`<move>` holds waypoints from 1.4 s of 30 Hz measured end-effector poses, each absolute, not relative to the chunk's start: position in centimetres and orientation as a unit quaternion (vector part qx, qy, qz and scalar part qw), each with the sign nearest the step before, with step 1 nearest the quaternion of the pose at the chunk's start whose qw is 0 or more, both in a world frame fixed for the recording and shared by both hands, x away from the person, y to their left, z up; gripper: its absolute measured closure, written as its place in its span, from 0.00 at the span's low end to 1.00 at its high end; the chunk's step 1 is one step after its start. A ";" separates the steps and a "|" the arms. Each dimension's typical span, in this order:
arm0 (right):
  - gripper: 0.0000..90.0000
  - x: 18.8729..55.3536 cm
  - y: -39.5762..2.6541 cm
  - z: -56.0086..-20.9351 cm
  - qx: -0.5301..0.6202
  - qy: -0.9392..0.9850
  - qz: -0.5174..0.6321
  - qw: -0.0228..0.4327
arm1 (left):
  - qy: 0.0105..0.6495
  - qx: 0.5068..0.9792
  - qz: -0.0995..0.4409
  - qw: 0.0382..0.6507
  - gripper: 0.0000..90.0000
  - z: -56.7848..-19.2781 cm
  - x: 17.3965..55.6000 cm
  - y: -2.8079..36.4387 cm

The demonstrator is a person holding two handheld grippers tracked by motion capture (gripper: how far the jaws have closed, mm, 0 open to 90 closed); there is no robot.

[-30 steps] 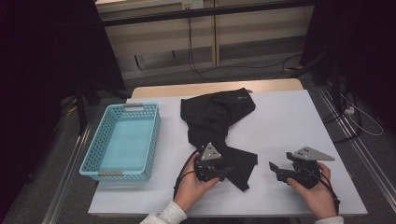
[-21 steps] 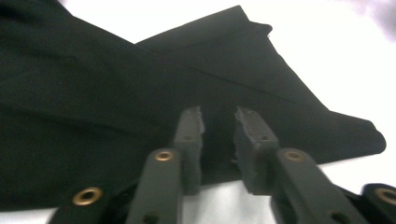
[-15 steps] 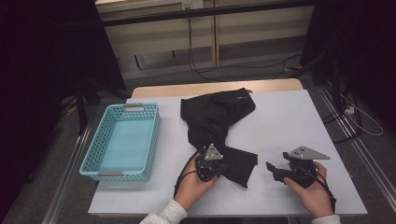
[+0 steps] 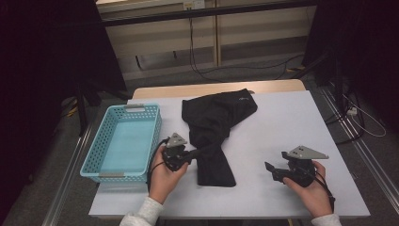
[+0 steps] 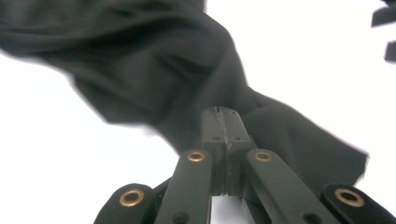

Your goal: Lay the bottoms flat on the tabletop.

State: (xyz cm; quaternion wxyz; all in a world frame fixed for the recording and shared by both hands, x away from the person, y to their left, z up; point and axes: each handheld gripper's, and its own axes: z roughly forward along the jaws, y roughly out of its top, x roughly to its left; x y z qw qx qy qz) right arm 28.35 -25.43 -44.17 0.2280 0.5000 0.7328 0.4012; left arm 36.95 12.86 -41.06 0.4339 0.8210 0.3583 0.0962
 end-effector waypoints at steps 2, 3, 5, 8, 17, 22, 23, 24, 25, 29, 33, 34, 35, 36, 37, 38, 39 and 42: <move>0.28 28.7 -24.9 -44.2 0.496 0.734 0.407 0.222 | 0.366 0.816 0.103 0.436 1.00 -40.8 37.0 13.6; 0.28 28.8 -24.6 -44.2 0.493 0.736 0.409 0.221 | 0.368 0.816 0.109 0.433 1.00 -40.7 36.9 14.0; 0.28 29.3 -23.8 -44.2 0.482 0.743 0.410 0.218 | 0.373 0.814 0.117 0.430 1.00 -40.6 36.8 14.4; 0.26 30.2 -22.4 -44.2 0.465 0.752 0.413 0.219 | 0.381 0.809 0.126 0.429 1.00 -40.4 36.7 15.1; 0.36 34.1 -19.7 -44.5 0.436 0.775 0.408 0.207 | 0.391 0.803 0.131 0.431 1.00 -40.3 36.4 15.9; 0.38 36.8 -18.1 -44.8 0.441 0.777 0.406 0.191 | 0.397 0.799 0.122 0.435 1.00 -40.5 36.6 15.9; 0.40 37.3 -17.8 -45.0 0.443 0.779 0.401 0.191 | 0.396 0.800 0.121 0.434 1.00 -40.6 36.6 15.8; 0.43 37.8 -17.5 -45.1 0.441 0.783 0.394 0.192 | 0.395 0.802 0.123 0.431 1.00 -40.6 36.6 15.7; 0.44 38.3 -17.1 -45.2 0.442 0.785 0.387 0.195 | 0.394 0.802 0.123 0.432 1.00 -40.7 36.6 15.6; 0.52 39.8 -15.7 -45.6 0.437 0.793 0.383 0.185 | 0.398 0.800 0.122 0.432 1.00 -40.6 36.7 15.8; 0.62 40.9 -14.4 -46.1 0.432 0.804 0.363 0.186 | 0.399 0.798 0.119 0.436 1.00 -40.6 36.6 15.9; 0.65 41.1 -14.1 -46.1 0.434 0.802 0.367 0.185 | 0.399 0.798 0.119 0.437 1.00 -40.6 36.6 15.9; 0.65 41.4 -13.9 -46.2 0.434 0.802 0.364 0.189 | 0.398 0.798 0.119 0.437 1.00 -40.6 36.6 15.9; 0.66 41.5 -13.7 -46.2 0.437 0.800 0.364 0.191 | 0.397 0.799 0.120 0.436 1.00 -40.6 36.6 15.9; 0.67 41.7 -13.6 -46.3 0.438 0.798 0.367 0.193 | 0.398 0.797 0.120 0.438 1.00 -40.6 36.6 15.8; 0.69 41.9 -13.6 -46.3 0.443 0.795 0.367 0.193 | 0.397 0.798 0.120 0.437 1.00 -40.6 36.6 15.8; 0.74 42.0 -13.6 -46.3 0.446 0.793 0.368 0.193 | 0.397 0.798 0.120 0.438 1.00 -40.6 36.6 15.8; 0.89 42.2 -13.8 -46.3 0.449 0.791 0.367 0.195 | 0.398 0.798 0.120 0.436 1.00 -40.6 36.5 15.9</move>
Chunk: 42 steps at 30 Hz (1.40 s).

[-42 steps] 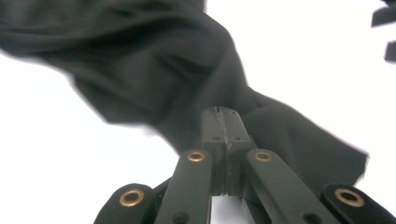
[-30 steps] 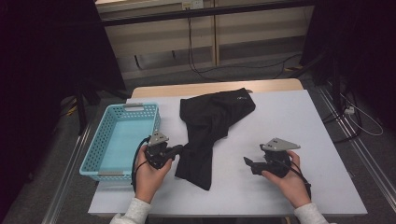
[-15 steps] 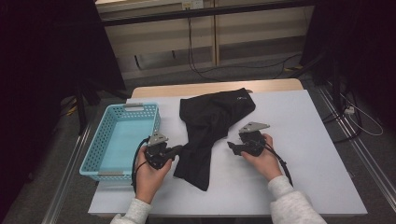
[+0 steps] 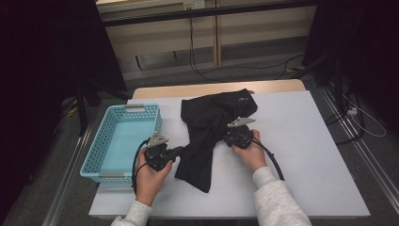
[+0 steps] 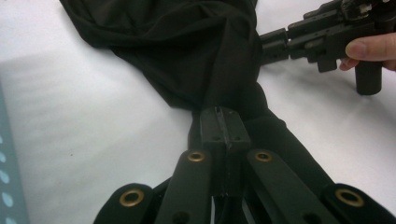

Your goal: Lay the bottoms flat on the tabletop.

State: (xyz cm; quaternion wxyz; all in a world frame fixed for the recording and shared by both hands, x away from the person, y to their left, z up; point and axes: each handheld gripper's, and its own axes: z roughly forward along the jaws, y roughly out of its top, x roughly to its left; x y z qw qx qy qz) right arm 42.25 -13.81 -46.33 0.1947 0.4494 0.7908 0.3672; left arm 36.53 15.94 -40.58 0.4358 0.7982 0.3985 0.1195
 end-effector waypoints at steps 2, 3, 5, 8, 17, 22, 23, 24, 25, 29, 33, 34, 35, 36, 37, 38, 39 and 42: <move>0.99 42.4 -14.0 -46.3 0.452 0.789 0.366 0.197 | 0.400 0.797 0.122 0.436 1.00 -40.6 36.5 16.0; 1.00 42.4 -14.1 -46.3 0.452 0.789 0.368 0.196 | 0.401 0.796 0.121 0.437 1.00 -40.5 36.5 16.0; 1.00 42.2 -14.3 -46.3 0.462 0.783 0.374 0.183 | 0.400 0.796 0.129 0.436 1.00 -40.4 36.5 16.2; 1.00 41.6 -15.0 -45.9 0.438 0.804 0.351 0.195 | 0.405 0.792 0.132 0.438 1.00 -40.3 36.6 16.5; 1.00 38.6 -19.5 -44.9 0.426 0.811 0.349 0.196 | 0.415 0.785 0.139 0.439 1.00 -39.9 36.6 17.0; 1.00 36.7 -22.2 -44.0 0.430 0.799 0.367 0.202 | 0.413 0.788 0.143 0.434 1.00 -40.0 36.5 16.7; 1.00 36.3 -22.8 -43.9 0.432 0.797 0.370 0.206 | 0.413 0.788 0.143 0.434 1.00 -40.0 36.4 16.6; 1.00 35.8 -23.3 -43.7 0.434 0.793 0.374 0.207 | 0.414 0.788 0.144 0.432 1.00 -40.0 36.4 16.6; 1.00 35.4 -23.8 -43.7 0.436 0.790 0.378 0.207 | 0.415 0.789 0.142 0.431 1.00 -40.0 36.4 16.6; 1.00 34.0 -25.6 -43.8 0.447 0.778 0.388 0.213 | 0.414 0.792 0.141 0.426 1.00 -40.3 36.4 16.3; 1.00 32.7 -26.6 -43.7 0.447 0.766 0.405 0.222 | 0.410 0.796 0.141 0.423 1.00 -40.4 36.3 16.0; 1.00 32.5 -26.8 -43.7 0.447 0.766 0.405 0.221 | 0.410 0.796 0.140 0.422 1.00 -40.5 36.3 16.0; 1.00 32.4 -26.9 -43.7 0.449 0.767 0.403 0.218 | 0.410 0.796 0.138 0.423 1.00 -40.5 36.2 15.9; 1.00 32.2 -27.0 -43.6 0.449 0.768 0.402 0.217 | 0.409 0.797 0.137 0.423 1.00 -40.5 36.1 15.9; 1.00 32.0 -27.0 -43.6 0.447 0.769 0.404 0.214 | 0.407 0.799 0.136 0.422 1.00 -40.5 36.1 15.9; 1.00 31.7 -27.0 -43.5 0.445 0.770 0.404 0.212 | 0.406 0.800 0.135 0.422 1.00 -40.5 36.0 15.8; 1.00 31.5 -27.0 -43.4 0.442 0.774 0.401 0.213 | 0.405 0.800 0.133 0.423 1.00 -40.6 36.0 15.8; 1.00 31.0 -26.9 -43.2 0.431 0.781 0.394 0.219 | 0.400 0.804 0.133 0.419 1.00 -40.7 35.8 15.5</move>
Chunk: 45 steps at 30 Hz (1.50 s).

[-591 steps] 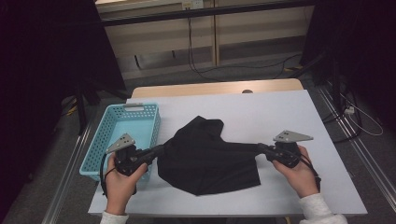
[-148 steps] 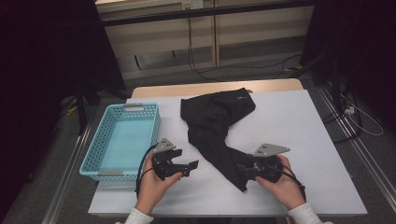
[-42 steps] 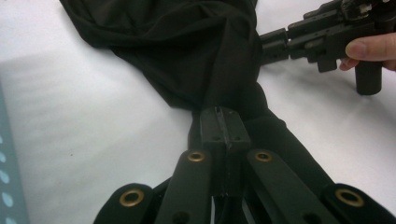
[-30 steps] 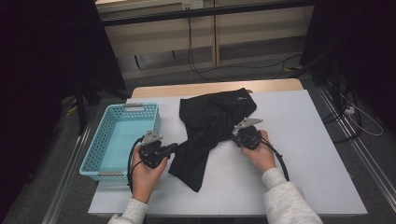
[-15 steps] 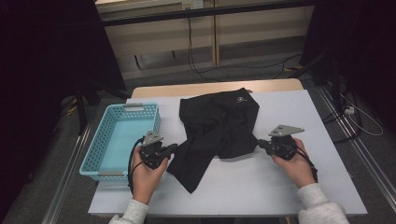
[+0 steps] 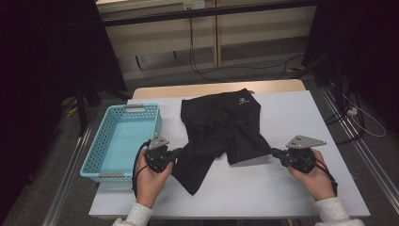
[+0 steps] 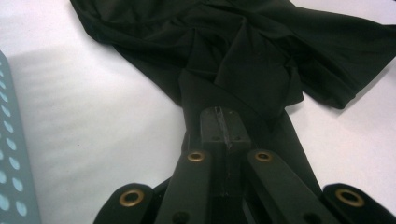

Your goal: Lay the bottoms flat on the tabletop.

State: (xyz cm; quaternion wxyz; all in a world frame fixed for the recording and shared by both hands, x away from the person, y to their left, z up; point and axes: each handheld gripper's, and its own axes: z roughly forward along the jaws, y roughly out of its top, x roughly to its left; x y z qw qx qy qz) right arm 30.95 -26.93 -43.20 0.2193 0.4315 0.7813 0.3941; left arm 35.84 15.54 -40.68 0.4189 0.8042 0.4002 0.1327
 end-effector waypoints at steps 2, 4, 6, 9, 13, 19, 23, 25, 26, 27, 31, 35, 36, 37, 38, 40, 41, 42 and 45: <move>1.00 30.6 -26.8 -43.2 0.430 0.783 0.394 0.216 | 0.398 0.806 0.130 0.418 1.00 -40.8 35.7 15.4; 1.00 30.2 -26.6 -43.3 0.429 0.787 0.387 0.217 | 0.396 0.807 0.130 0.418 1.00 -40.8 35.7 15.4; 1.00 29.7 -26.3 -43.5 0.420 0.795 0.381 0.214 | 0.397 0.807 0.128 0.418 1.00 -40.9 35.7 15.4; 0.98 29.3 -25.8 -43.8 0.412 0.804 0.372 0.215 | 0.398 0.806 0.128 0.419 1.00 -41.1 35.7 15.4; 0.85 29.1 -25.8 -43.8 0.411 0.800 0.377 0.221 | 0.398 0.808 0.126 0.416 1.00 -41.4 35.7 15.4; 0.61 29.5 -25.0 -44.1 0.402 0.803 0.381 0.219 | 0.395 0.810 0.122 0.416 1.00 -41.5 35.7 15.3; 0.56 30.1 -24.6 -45.0 0.411 0.806 0.363 0.222 | 0.393 0.810 0.122 0.418 1.00 -41.4 35.6 15.1; 0.64 30.4 -24.5 -45.4 0.413 0.808 0.361 0.216 | 0.395 0.810 0.119 0.417 1.00 -41.5 35.5 15.0; 0.68 30.5 -24.3 -45.5 0.412 0.809 0.360 0.215 | 0.394 0.809 0.118 0.419 1.00 -41.6 35.6 15.0; 0.75 30.6 -24.1 -45.6 0.409 0.812 0.360 0.210 | 0.394 0.810 0.116 0.418 1.00 -41.6 35.6 14.9; 0.96 30.7 -23.7 -45.8 0.409 0.815 0.356 0.206 | 0.393 0.810 0.117 0.419 1.00 -41.6 35.5 14.9; 1.00 30.5 -23.3 -45.3 0.400 0.817 0.364 0.201 | 0.392 0.811 0.116 0.418 1.00 -41.6 35.4 14.9; 1.00 30.3 -23.2 -45.0 0.396 0.817 0.366 0.205 | 0.392 0.811 0.116 0.418 1.00 -41.6 35.5 14.9; 1.00 30.2 -23.2 -44.7 0.393 0.815 0.371 0.207 | 0.393 0.810 0.116 0.420 1.00 -41.6 35.4 14.9; 1.00 30.0 -23.2 -44.3 0.393 0.812 0.377 0.210 | 0.393 0.809 0.116 0.421 1.00 -41.6 35.4 14.9; 1.00 29.6 -23.4 -43.5 0.392 0.805 0.392 0.208 | 0.392 0.810 0.116 0.421 1.00 -41.5 35.4 15.0; 1.00 29.4 -23.5 -43.1 0.391 0.801 0.402 0.209 | 0.391 0.810 0.115 0.421 1.00 -41.5 35.4 15.0; 1.00 29.2 -23.6 -42.6 0.392 0.796 0.410 0.211 | 0.391 0.810 0.116 0.422 1.00 -41.5 35.3 14.9; 1.00 28.9 -24.1 -41.1 0.402 0.777 0.438 0.206 | 0.390 0.809 0.115 0.424 1.00 -41.5 35.3 14.8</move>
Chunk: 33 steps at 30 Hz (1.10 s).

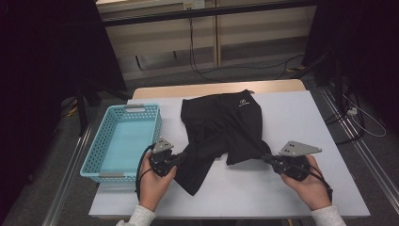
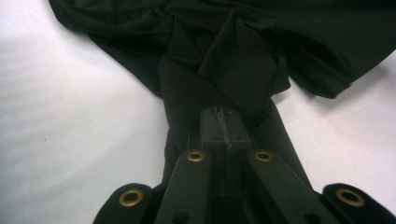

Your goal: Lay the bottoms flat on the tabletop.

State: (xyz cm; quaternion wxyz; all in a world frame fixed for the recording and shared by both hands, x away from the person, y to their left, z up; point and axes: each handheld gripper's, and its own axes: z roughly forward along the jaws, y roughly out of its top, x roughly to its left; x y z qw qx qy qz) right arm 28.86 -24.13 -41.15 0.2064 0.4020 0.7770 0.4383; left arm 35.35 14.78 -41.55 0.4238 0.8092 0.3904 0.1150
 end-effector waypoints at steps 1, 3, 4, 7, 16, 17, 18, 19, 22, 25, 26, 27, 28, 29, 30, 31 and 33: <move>1.00 28.8 -24.3 -40.7 0.404 0.771 0.447 0.207 | 0.390 0.810 0.115 0.424 1.00 -41.6 35.3 14.7; 0.99 28.9 -24.5 -40.1 0.404 0.762 0.458 0.217 | 0.389 0.810 0.113 0.425 1.00 -41.5 35.3 14.6; 0.99 29.0 -24.6 -40.0 0.408 0.757 0.459 0.223 | 0.388 0.810 0.113 0.425 1.00 -41.6 35.3 14.6; 0.99 29.8 -24.9 -40.5 0.423 0.746 0.458 0.234 | 0.388 0.811 0.110 0.424 1.00 -41.6 35.3 14.5; 0.98 32.4 -25.0 -44.2 0.455 0.757 0.409 0.229 | 0.388 0.812 0.108 0.422 1.00 -41.8 35.2 14.5; 0.98 32.6 -25.0 -44.4 0.456 0.760 0.403 0.230 | 0.390 0.810 0.107 0.424 1.00 -41.8 35.2 14.5; 0.97 32.6 -24.9 -44.5 0.455 0.763 0.396 0.234 | 0.390 0.810 0.104 0.425 1.00 -41.9 35.2 14.6; 0.97 32.7 -24.9 -44.6 0.454 0.765 0.391 0.237 | 0.387 0.812 0.103 0.425 1.00 -41.9 35.2 14.6; 0.97 32.7 -25.0 -44.8 0.458 0.765 0.386 0.237 | 0.379 0.816 0.096 0.427 1.00 -41.9 35.1 14.6; 0.94 32.3 -25.4 -44.9 0.461 0.762 0.387 0.237 | 0.376 0.817 0.096 0.427 0.99 -41.8 35.0 14.4; 0.93 32.2 -25.5 -44.9 0.464 0.761 0.389 0.232 | 0.373 0.817 0.097 0.430 0.99 -41.8 35.0 14.4; 0.90 32.0 -25.7 -44.9 0.466 0.759 0.391 0.233 | 0.373 0.816 0.098 0.432 0.98 -41.7 34.9 14.4; 0.86 31.8 -25.8 -44.8 0.470 0.756 0.392 0.233 | 0.369 0.816 0.101 0.433 0.96 -41.7 34.9 14.4; 0.83 31.6 -26.1 -44.7 0.470 0.754 0.396 0.233 | 0.373 0.813 0.099 0.436 0.91 -41.6 34.9 14.4; 0.78 31.3 -26.3 -44.5 0.472 0.750 0.400 0.234 | 0.376 0.812 0.098 0.436 0.86 -41.5 34.9 14.4; 0.71 31.1 -26.5 -44.3 0.474 0.747 0.404 0.234 | 0.378 0.809 0.095 0.440 0.80 -41.5 34.9 14.3; 0.64 30.5 -26.9 -43.9 0.475 0.745 0.405 0.235 | 0.374 0.808 0.092 0.447 0.67 -41.4 35.0 14.1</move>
